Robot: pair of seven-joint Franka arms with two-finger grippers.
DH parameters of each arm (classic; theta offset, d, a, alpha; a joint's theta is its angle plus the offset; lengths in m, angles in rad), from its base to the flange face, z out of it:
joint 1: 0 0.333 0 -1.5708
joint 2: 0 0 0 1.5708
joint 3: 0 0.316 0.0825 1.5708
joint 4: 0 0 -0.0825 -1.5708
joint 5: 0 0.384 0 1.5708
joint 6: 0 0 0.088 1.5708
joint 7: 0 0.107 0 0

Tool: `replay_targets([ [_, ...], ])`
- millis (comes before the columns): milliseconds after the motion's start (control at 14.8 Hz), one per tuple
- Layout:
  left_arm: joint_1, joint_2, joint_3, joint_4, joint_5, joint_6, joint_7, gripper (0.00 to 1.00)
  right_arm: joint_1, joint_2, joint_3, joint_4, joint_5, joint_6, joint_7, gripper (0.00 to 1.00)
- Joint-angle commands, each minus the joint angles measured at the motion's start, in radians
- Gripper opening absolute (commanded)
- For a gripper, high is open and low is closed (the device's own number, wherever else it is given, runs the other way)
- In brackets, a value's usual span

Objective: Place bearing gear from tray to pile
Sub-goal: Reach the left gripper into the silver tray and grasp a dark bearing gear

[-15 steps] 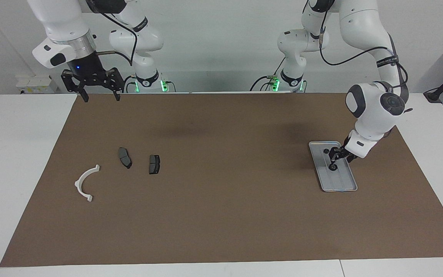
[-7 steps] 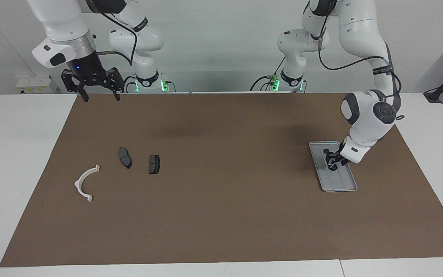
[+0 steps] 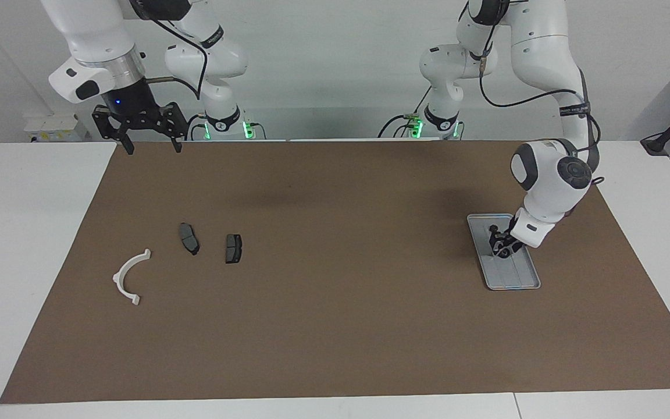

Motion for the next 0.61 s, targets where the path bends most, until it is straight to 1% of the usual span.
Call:
replay_targets([
  [0,0.008,0.003,-0.004,-0.016,0.009,0.033,-0.016,0.51,-0.013,-0.019,0.005,-0.017,0.021,-0.003,0.007,1.00],
  [135,0.006,0.003,-0.005,-0.025,0.009,0.034,-0.016,0.43,-0.013,-0.019,0.005,-0.017,0.021,-0.003,0.007,1.00],
  [271,0.006,0.003,-0.005,-0.022,0.009,0.027,-0.016,0.28,-0.013,-0.019,0.005,-0.017,0.021,-0.003,0.007,1.00],
  [339,0.005,0.004,-0.005,-0.003,-0.001,0.004,-0.018,0.25,-0.013,-0.019,0.005,-0.017,0.021,-0.003,0.007,1.00],
  [406,-0.008,0.007,-0.005,0.040,-0.002,-0.050,-0.042,0.25,-0.013,-0.020,0.005,-0.017,0.021,-0.005,0.009,1.00],
  [542,-0.050,0.032,-0.007,0.148,-0.002,-0.171,-0.152,0.25,-0.014,-0.020,0.005,-0.017,0.021,-0.003,0.009,1.00],
])
